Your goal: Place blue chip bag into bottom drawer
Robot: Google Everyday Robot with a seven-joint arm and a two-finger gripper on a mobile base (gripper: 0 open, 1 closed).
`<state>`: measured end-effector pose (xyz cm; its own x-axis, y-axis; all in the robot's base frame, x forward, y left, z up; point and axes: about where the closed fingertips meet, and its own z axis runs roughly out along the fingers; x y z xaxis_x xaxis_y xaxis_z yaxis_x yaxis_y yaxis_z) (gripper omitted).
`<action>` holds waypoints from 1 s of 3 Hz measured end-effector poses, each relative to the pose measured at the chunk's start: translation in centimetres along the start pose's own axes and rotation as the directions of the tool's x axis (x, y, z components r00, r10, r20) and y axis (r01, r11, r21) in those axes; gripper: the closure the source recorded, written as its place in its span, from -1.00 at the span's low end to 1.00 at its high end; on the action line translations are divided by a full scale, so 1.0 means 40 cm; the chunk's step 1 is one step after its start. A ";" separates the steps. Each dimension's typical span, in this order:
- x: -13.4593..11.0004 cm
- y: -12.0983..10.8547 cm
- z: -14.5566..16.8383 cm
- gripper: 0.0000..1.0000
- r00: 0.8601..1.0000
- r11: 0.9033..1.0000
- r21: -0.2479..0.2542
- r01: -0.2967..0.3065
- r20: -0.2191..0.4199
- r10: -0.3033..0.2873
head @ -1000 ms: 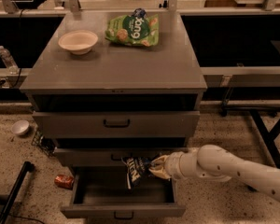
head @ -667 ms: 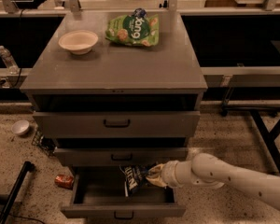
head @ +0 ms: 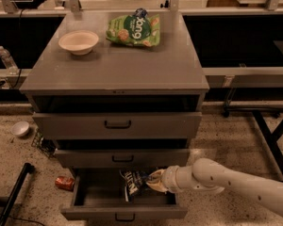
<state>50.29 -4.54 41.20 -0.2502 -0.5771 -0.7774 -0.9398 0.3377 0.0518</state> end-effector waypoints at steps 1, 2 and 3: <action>0.066 -0.031 0.063 1.00 0.999 0.999 0.039 -0.031 0.009 0.031; 0.130 -0.083 0.147 1.00 0.999 0.995 0.084 -0.048 0.022 0.046; 0.178 -0.124 0.205 0.70 0.998 0.991 0.117 -0.069 0.007 0.069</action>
Offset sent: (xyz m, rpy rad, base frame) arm 0.0599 0.0024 -0.1265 0.0113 -0.0466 -0.1552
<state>55.09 -4.24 30.26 -0.3124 -0.5472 -0.7765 -0.8865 0.4616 0.0314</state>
